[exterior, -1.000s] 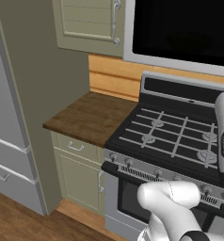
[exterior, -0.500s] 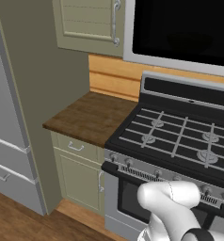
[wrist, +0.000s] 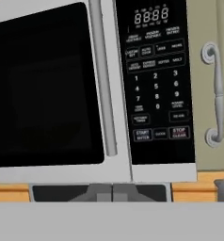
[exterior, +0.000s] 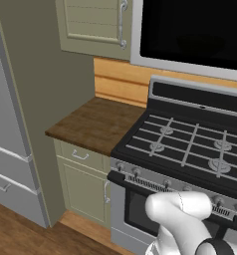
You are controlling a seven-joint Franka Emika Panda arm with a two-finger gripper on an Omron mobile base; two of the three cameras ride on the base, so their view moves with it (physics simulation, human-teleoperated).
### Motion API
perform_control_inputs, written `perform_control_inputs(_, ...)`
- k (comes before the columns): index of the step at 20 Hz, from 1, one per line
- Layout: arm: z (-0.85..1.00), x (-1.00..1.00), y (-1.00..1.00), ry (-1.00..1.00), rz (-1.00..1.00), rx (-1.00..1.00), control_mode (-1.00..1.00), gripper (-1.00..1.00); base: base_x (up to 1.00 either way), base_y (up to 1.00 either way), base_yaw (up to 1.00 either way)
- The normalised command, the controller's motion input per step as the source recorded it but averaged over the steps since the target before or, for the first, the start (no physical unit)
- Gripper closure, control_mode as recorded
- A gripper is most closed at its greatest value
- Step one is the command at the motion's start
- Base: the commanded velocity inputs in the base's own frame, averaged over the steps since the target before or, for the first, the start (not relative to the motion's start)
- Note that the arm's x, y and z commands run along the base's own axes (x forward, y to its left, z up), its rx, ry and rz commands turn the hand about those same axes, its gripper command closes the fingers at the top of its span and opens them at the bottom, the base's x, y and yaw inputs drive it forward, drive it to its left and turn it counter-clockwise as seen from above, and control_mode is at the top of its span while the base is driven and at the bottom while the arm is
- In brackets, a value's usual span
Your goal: Pick the bell pepper from the sink and place it in the bowl. Then pick the bowl and place it in the microwave. Then close the microwave door and press the start button.
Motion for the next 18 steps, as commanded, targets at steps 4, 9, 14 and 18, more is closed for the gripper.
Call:
perform_control_inputs(4, 0.0, 0.28, -0.29, 0.0, 0.0, 0.0, -1.0, 1.0, 0.0, 0.0, 0.0)
perform_control_inputs(9, -0.01, 0.29, -0.23, 0.0, 0.0, 0.0, -1.0, 1.0, 0.0, 0.0, 0.0)
perform_control_inputs(14, 0.0, 0.13, -0.51, 0.0, 0.0, 0.0, -1.0, 1.0, 0.0, 0.0, 0.0)
perform_control_inputs(18, 0.0, 0.2, -0.57, 0.0, 0.0, 0.0, -1.0, 1.0, 0.0, 0.0, 0.0)
